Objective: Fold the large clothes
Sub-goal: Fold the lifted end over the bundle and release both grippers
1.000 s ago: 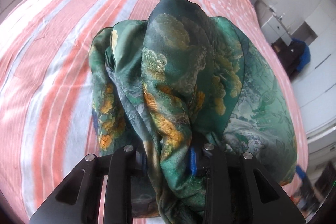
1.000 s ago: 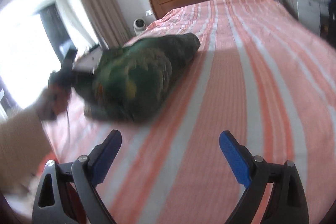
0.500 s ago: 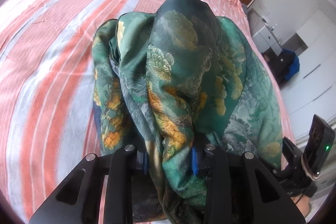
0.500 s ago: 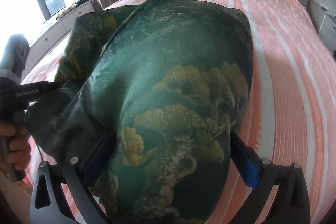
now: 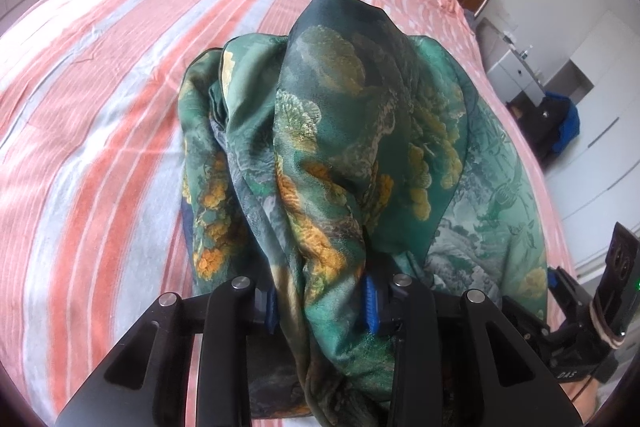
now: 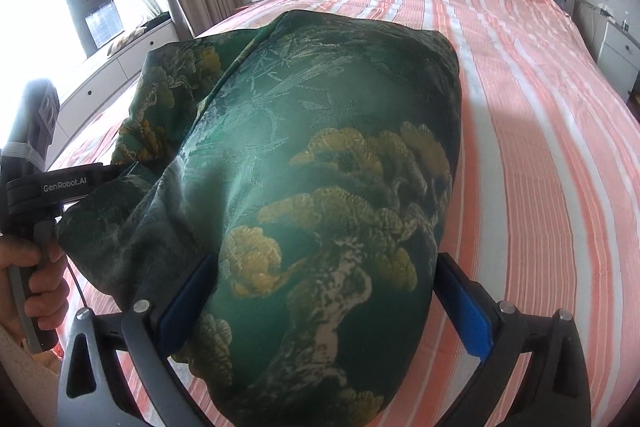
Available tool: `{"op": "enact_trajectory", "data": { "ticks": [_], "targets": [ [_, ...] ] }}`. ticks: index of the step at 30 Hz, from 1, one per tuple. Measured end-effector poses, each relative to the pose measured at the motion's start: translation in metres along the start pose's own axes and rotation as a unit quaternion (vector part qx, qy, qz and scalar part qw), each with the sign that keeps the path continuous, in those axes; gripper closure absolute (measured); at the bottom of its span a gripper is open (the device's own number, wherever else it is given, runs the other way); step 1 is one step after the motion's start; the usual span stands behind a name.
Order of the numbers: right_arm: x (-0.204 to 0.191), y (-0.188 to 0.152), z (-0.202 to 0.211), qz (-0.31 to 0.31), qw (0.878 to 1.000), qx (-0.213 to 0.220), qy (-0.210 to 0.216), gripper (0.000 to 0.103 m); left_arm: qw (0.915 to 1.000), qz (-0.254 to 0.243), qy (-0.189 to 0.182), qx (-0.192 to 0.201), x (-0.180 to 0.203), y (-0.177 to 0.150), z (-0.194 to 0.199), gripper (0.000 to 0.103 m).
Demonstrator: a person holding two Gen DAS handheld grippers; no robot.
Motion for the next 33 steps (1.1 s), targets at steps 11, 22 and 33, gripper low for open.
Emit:
{"op": "enact_trajectory", "data": {
  "ticks": [11,22,33],
  "targets": [
    [-0.027,0.015,0.058,0.068,0.994,0.072,-0.052,0.001,0.9999,0.003,-0.01,0.006,0.006,-0.001,0.013,0.064],
    [-0.128,0.024,-0.003,0.13,0.985,0.026,0.11,0.066,0.9999,0.007,0.008,0.006,-0.034,-0.01,0.05,0.055],
    [-0.123,0.015,-0.043,0.077,0.988,0.017,0.135,0.066,0.9965,-0.016,-0.044,0.07,-0.009,0.054,0.078,0.056]
  ]
}}
Point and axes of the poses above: each gripper's, at about its wrist camera, not at the fingertips, and z roughly against the way its jaws point, x to its right, y to its top, the point moved 7 cm from there along -z, roughly the way its jaws point, and after that the axes turned 7 degrees about y, right-handed, at the moved point
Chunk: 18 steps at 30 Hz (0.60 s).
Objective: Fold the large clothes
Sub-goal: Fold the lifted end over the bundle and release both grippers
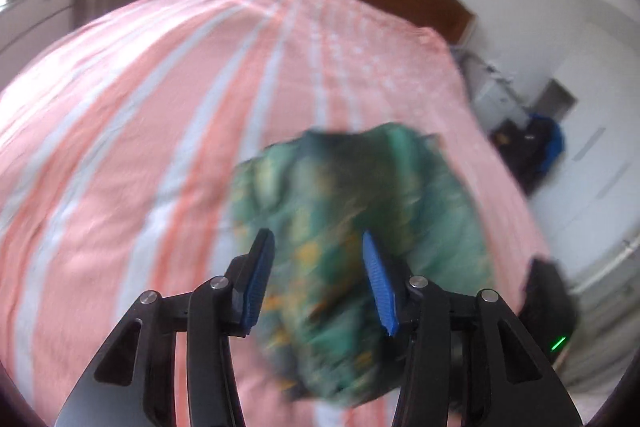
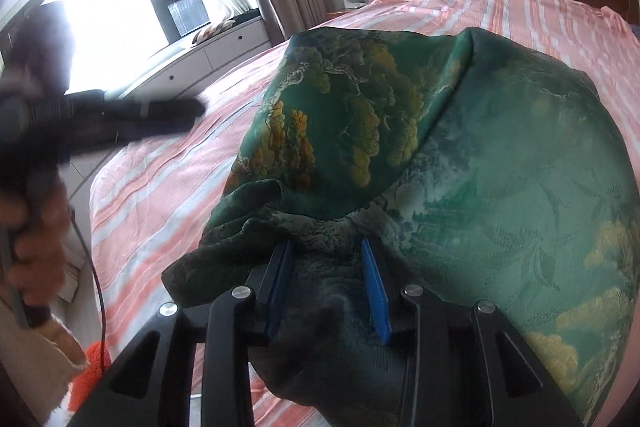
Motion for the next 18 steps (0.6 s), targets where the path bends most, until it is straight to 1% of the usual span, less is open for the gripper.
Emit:
{"op": "enact_trajectory", "data": {
  "ticks": [1,2,3,4,5,6,7,9,11,13,14,15,16,17,18],
  "targets": [
    [-0.001,-0.001,0.001,0.002,1.0,0.001,-0.004,0.066,0.9996,-0.006,-0.026,-0.009,0.014,0.008,-0.01,0.056],
    [-0.002,-0.002,0.004,0.004,1.0,0.002,-0.008,0.066,0.9986,-0.011,-0.044,-0.025,0.027,0.012,-0.023,0.057],
    [-0.004,-0.001,0.007,0.007,1.0,0.002,-0.011,0.066,0.9977,-0.015,-0.054,-0.04,0.036,0.016,-0.036,0.066],
    [-0.005,0.0,0.006,0.01,1.0,0.003,-0.014,0.066,0.9972,-0.018,-0.052,-0.05,0.041,0.019,-0.052,0.077],
    [-0.006,-0.001,0.006,0.014,1.0,0.003,-0.018,0.066,0.9973,-0.018,-0.036,-0.062,0.04,0.02,-0.069,0.083],
    [-0.009,-0.002,0.006,0.019,1.0,0.004,-0.021,0.066,0.9969,-0.012,-0.013,-0.077,0.032,0.021,-0.086,0.097],
    [-0.009,-0.003,0.007,0.023,0.999,0.006,-0.024,0.066,0.9954,0.0,0.009,-0.095,0.02,0.019,-0.105,0.1],
    [-0.01,-0.002,0.008,0.032,0.999,0.009,-0.029,0.066,0.9929,0.022,0.026,-0.114,0.0,0.015,-0.127,0.101],
    [-0.016,-0.001,0.016,0.047,0.998,0.015,-0.034,0.067,0.9927,0.023,0.033,-0.113,-0.01,0.014,-0.135,0.1],
    [-0.029,0.003,0.035,0.068,0.996,0.041,-0.04,0.067,0.9932,0.019,0.034,-0.11,-0.014,0.016,-0.135,0.1],
    [-0.041,0.005,0.045,0.081,0.995,0.058,-0.023,0.067,0.9931,0.013,0.035,-0.111,-0.015,0.018,-0.135,0.1],
    [-0.052,0.005,0.049,0.089,0.994,0.069,0.004,0.067,0.9929,0.006,0.036,-0.113,-0.019,0.016,-0.132,0.1],
    [-0.063,0.004,0.052,0.097,0.991,0.075,0.042,0.067,0.9925,0.002,0.035,-0.117,-0.021,0.015,-0.132,0.1],
    [-0.076,0.003,0.05,0.104,0.988,0.073,0.083,0.067,0.9922,0.002,0.032,-0.121,-0.021,0.013,-0.131,0.1],
    [-0.085,0.0,0.044,0.104,0.986,0.063,0.112,0.067,0.9919,0.003,0.03,-0.124,-0.022,0.013,-0.132,0.1]
  ]
}}
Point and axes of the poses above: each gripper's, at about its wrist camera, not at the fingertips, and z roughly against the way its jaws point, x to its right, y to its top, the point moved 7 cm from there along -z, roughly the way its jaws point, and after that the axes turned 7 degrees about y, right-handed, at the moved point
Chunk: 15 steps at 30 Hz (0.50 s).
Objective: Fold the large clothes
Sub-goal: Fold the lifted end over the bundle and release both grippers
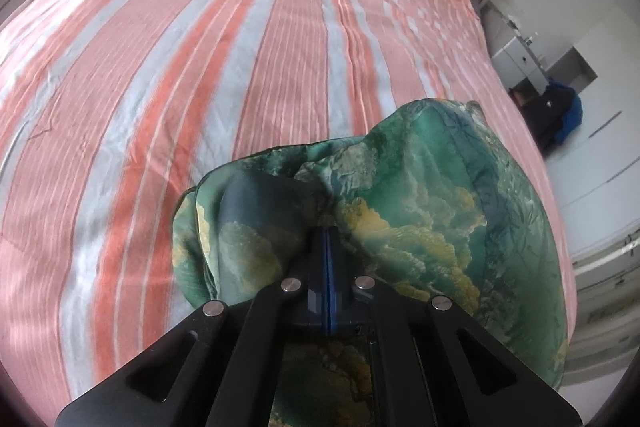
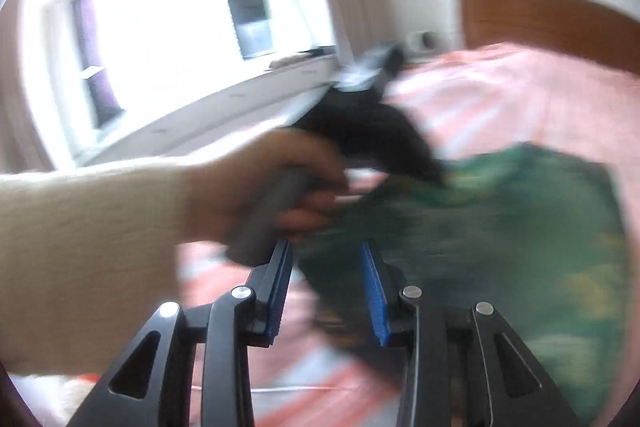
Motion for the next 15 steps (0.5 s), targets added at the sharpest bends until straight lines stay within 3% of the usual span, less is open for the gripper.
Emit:
{"op": "enact_trajectory", "data": {
  "ticks": [3,4,5,6,9,15],
  "targets": [
    [0.009,-0.011,-0.03,-0.05,0.998,-0.022,0.024,0.071,0.9999,-0.008,0.011,-0.006,-0.003,-0.003,-0.005,0.1],
    [0.018,-0.017,-0.04,-0.075,0.996,-0.036,0.029,0.079,0.9998,-0.011,0.016,-0.008,-0.004,-0.003,-0.008,0.1],
    [0.028,-0.025,-0.049,-0.099,0.994,-0.048,0.027,0.095,0.9997,-0.012,0.016,-0.01,-0.007,-0.005,-0.01,0.1],
    [0.04,-0.033,-0.055,-0.121,0.991,-0.057,0.022,0.103,0.9998,-0.011,0.013,-0.01,-0.008,-0.006,-0.012,0.1],
    [0.048,-0.039,-0.055,-0.141,0.989,-0.047,0.025,0.103,0.9999,-0.008,0.009,-0.008,-0.01,-0.007,-0.016,0.1],
    [0.045,-0.038,-0.06,-0.139,0.989,-0.052,-0.005,0.103,0.9984,-0.028,0.048,0.013,-0.006,-0.011,-0.02,0.1]
  ]
}}
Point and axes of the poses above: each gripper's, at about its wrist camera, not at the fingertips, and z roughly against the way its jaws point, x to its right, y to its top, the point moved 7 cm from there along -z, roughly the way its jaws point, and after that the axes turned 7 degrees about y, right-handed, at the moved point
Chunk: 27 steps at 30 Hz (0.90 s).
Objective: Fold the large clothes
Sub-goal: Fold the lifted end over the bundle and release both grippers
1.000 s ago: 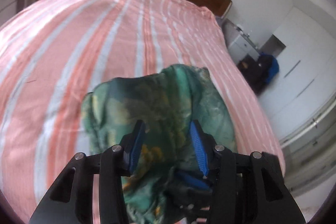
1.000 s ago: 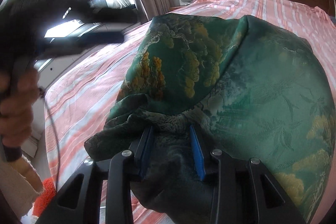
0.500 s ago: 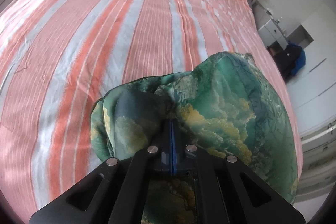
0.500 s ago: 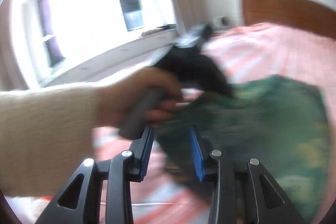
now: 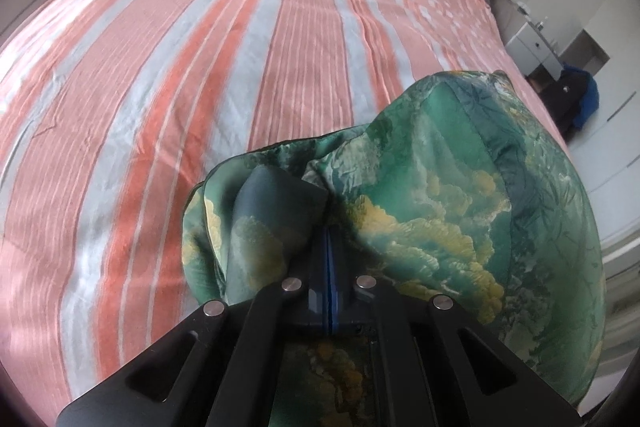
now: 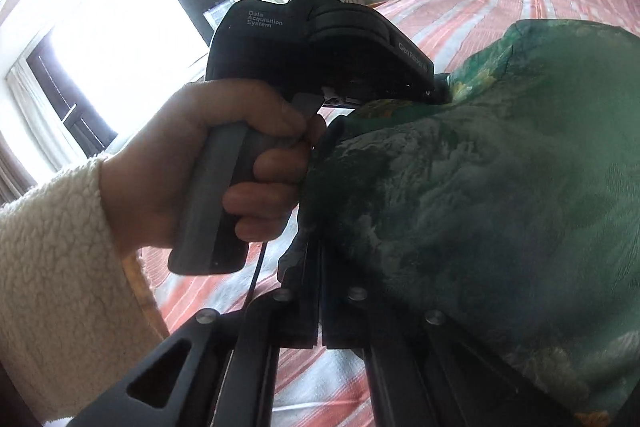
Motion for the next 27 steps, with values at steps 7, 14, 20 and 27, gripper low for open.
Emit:
{"op": "enact_trajectory", "data": {
  "ticks": [7,14,20,27],
  "targets": [
    [-0.025,0.001,0.023,0.033,0.998,0.005,-0.045,0.092,0.9997,-0.012,0.022,-0.001,0.007,0.003,0.009,0.1],
    [-0.051,-0.032,0.09,0.057,0.996,0.045,-0.057,0.037,0.9983,-0.031,0.042,0.024,0.02,0.006,0.034,0.1],
    [-0.053,-0.084,0.146,0.076,0.993,0.051,-0.08,0.024,0.9968,-0.038,0.032,0.062,0.034,0.005,0.07,0.061],
    [-0.016,-0.158,0.192,0.069,0.988,0.027,-0.137,0.021,0.9902,-0.04,0.039,0.128,0.048,-0.007,0.143,0.006]
  ]
}}
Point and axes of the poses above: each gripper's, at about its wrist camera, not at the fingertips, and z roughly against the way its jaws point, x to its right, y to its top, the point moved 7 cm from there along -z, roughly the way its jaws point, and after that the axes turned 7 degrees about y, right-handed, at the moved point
